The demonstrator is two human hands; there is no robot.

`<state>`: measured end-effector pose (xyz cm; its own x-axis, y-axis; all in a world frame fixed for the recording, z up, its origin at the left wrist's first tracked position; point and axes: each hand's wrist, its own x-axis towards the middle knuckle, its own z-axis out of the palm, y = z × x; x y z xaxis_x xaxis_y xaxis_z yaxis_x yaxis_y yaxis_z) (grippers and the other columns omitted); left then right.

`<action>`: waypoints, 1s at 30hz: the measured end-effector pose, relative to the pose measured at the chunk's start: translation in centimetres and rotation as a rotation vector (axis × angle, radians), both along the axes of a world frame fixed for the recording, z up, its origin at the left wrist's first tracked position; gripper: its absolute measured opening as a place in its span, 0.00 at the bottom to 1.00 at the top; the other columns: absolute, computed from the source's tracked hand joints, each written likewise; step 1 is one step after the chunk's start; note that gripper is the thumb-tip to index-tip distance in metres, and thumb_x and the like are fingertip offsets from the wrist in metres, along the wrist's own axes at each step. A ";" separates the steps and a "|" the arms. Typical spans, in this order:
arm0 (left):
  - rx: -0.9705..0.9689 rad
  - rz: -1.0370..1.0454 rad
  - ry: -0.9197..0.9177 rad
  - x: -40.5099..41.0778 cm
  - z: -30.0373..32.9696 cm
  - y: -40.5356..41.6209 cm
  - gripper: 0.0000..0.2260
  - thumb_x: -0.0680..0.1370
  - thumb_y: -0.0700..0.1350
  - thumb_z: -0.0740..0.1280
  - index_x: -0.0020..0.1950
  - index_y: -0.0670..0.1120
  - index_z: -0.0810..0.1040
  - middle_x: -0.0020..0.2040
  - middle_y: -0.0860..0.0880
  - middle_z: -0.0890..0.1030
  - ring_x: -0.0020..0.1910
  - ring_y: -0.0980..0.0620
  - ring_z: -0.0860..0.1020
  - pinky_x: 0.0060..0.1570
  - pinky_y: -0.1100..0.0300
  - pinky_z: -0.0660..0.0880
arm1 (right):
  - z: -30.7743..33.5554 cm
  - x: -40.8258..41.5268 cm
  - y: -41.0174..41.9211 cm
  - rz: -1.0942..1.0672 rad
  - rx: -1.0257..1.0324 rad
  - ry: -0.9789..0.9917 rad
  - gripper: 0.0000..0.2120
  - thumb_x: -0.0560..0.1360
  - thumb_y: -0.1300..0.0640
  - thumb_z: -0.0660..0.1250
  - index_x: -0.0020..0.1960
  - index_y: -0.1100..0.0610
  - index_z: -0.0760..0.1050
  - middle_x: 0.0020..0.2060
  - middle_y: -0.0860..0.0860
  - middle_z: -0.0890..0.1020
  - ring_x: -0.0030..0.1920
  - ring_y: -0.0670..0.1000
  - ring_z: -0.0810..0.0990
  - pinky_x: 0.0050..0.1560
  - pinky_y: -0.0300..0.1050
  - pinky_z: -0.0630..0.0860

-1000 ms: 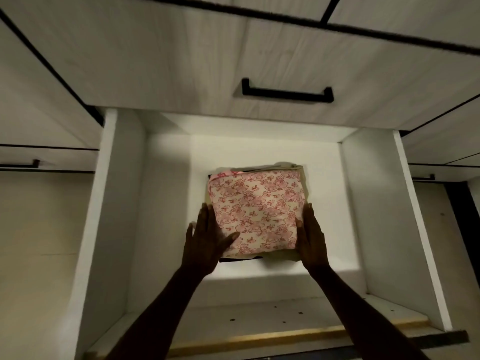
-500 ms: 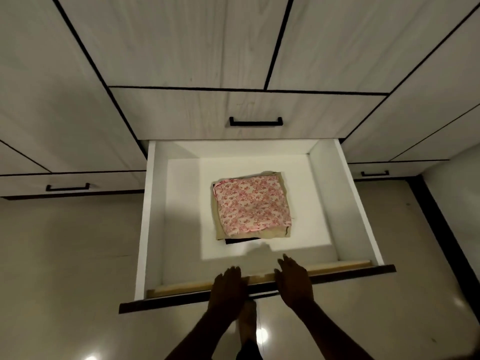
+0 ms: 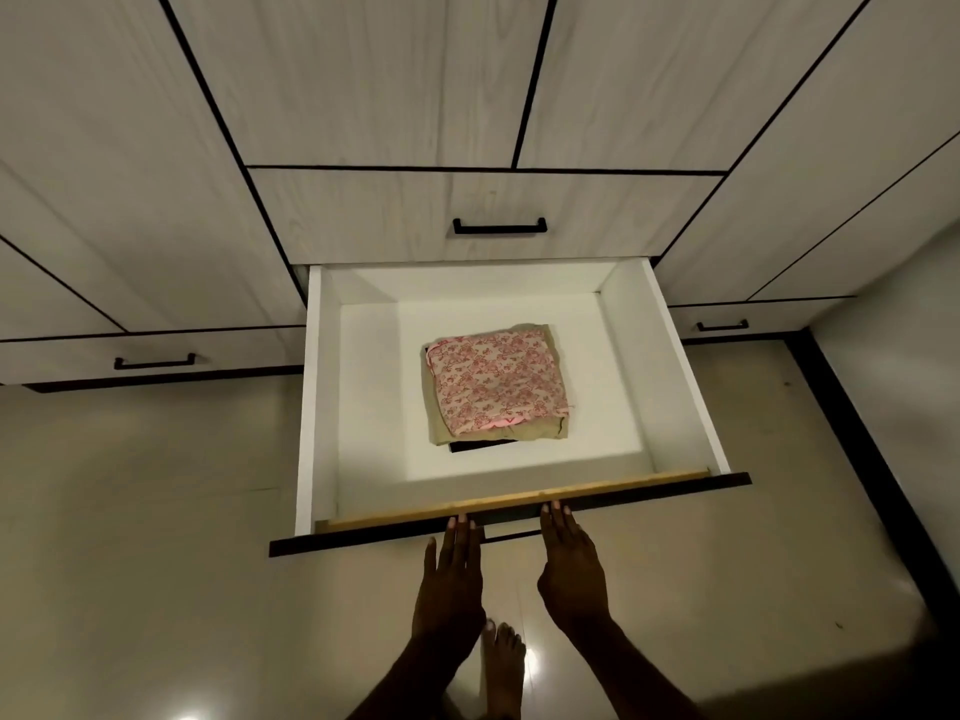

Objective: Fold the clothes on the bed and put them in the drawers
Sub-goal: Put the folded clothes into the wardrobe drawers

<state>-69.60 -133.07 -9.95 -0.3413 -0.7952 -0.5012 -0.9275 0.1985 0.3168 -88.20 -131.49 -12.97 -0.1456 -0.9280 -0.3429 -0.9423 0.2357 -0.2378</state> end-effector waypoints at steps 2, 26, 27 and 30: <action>-0.009 0.009 -0.011 0.0 0.0 0.1 0.47 0.75 0.44 0.74 0.79 0.38 0.40 0.78 0.41 0.33 0.80 0.42 0.40 0.78 0.43 0.44 | -0.1 0.0 0.1 0.005 0.019 -0.004 0.46 0.52 0.70 0.83 0.70 0.64 0.77 0.68 0.60 0.79 0.67 0.61 0.79 0.63 0.52 0.74; 0.090 -0.019 -0.074 -3.4 -2.4 -6.7 0.61 0.38 0.49 0.86 0.68 0.29 0.75 0.70 0.27 0.71 0.68 0.27 0.73 0.62 0.36 0.74 | -1.6 0.9 -6.5 -0.007 -0.055 -0.036 0.54 0.56 0.74 0.76 0.80 0.63 0.61 0.79 0.62 0.65 0.78 0.64 0.63 0.72 0.59 0.70; 0.085 -0.026 -0.085 -3.5 -2.5 -7.4 0.60 0.39 0.48 0.85 0.68 0.29 0.74 0.70 0.27 0.71 0.68 0.26 0.72 0.63 0.36 0.73 | -1.6 0.9 -7.4 -0.008 -0.047 -0.038 0.54 0.56 0.74 0.76 0.80 0.63 0.60 0.79 0.62 0.64 0.78 0.64 0.63 0.72 0.60 0.71; 0.032 -0.044 -0.181 -3.8 -3.3 -10.6 0.56 0.49 0.50 0.87 0.71 0.29 0.71 0.72 0.26 0.67 0.71 0.26 0.69 0.67 0.36 0.69 | -2.0 0.5 -10.3 -0.006 -0.037 -0.038 0.54 0.58 0.73 0.75 0.81 0.62 0.59 0.81 0.60 0.61 0.80 0.62 0.60 0.73 0.59 0.69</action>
<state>-73.41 -143.69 -13.28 -0.2776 -0.7642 -0.5822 -0.9605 0.2328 0.1523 -87.67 -141.81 -14.93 -0.1388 -0.9394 -0.3134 -0.9310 0.2317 -0.2822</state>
